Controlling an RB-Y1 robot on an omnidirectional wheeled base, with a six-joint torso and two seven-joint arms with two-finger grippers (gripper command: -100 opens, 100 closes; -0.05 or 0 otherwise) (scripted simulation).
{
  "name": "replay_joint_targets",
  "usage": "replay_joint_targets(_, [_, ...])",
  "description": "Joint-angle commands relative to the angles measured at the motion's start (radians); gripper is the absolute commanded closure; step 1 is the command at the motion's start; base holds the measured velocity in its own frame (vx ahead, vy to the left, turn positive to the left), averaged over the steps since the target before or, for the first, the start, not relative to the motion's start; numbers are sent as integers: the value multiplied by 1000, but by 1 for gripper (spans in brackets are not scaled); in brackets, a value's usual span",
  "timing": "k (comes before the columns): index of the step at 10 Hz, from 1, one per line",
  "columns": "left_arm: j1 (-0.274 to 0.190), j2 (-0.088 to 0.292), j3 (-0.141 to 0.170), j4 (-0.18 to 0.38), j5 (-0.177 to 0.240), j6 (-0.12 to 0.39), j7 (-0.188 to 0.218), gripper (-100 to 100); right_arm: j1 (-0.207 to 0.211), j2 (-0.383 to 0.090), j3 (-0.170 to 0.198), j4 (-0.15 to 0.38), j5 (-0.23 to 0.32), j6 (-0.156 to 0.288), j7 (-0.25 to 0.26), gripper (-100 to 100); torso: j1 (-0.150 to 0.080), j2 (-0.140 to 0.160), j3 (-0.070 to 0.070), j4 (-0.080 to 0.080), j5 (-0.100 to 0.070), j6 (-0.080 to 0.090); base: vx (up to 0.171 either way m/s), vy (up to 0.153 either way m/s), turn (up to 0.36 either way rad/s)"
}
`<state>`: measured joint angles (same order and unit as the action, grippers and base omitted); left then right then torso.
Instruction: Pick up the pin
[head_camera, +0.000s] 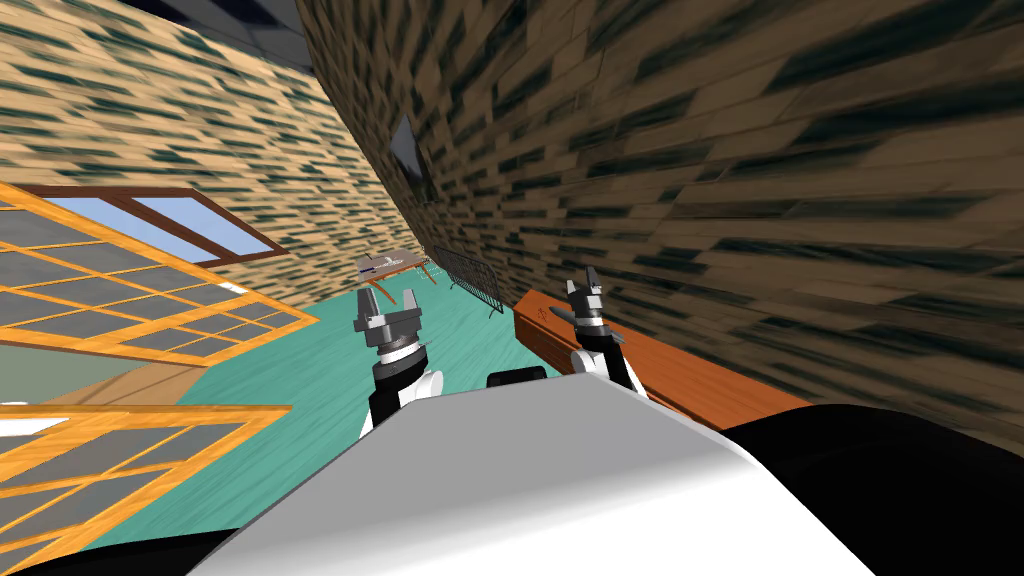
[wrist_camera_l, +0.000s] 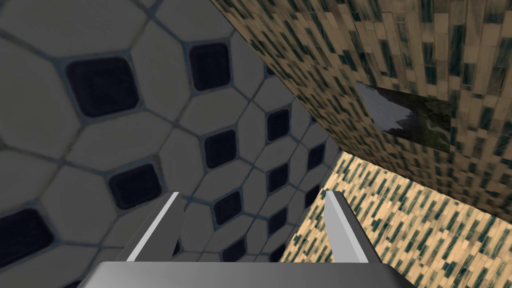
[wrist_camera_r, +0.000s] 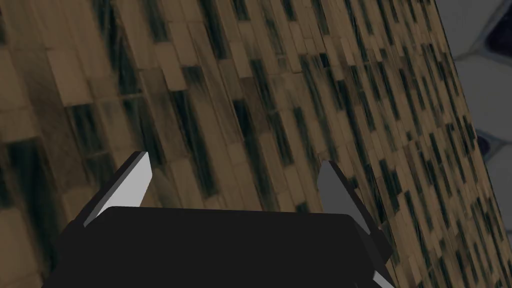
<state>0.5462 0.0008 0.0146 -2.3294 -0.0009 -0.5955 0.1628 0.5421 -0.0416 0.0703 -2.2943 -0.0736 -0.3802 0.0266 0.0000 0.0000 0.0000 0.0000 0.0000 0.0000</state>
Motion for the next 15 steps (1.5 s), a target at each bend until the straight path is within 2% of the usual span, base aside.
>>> replay_joint_targets(1, [0,0,0,0,0,0,0,0,-19,-21,-5,37,-15,30,-22,-100,0,0,0,0,0,0,13,18,17])
replay_joint_targets(2, [0,0,0,0,0,0,0,0,-19,-21,-5,37,-15,30,-22,-100,1,-1,0,0,0,0,25,22,8])
replay_joint_targets(6, [0,0,0,0,0,0,0,0,-70,-58,-17,124,-52,101,-77,-100,2,-2,-1,0,0,0,25,34,15])
replay_joint_targets(9, [0,0,0,0,0,0,0,0,-127,-91,-33,203,-94,175,-134,-100,3,-3,-2,-1,1,0,33,51,18])
replay_joint_targets(13, [0,0,0,0,0,0,0,0,-220,-141,-64,347,-163,287,-227,-100,4,-4,-3,-1,1,0,50,55,24])
replay_joint_targets(14, [0,0,0,0,0,0,0,0,-220,-141,-64,355,-163,293,-227,-100,4,-4,-2,-1,1,0,32,34,3])
replay_joint_targets(15, [0,0,0,0,0,0,0,0,-244,-156,-74,394,-183,325,-252,-100,2,-3,-2,-1,1,0,35,30,13])
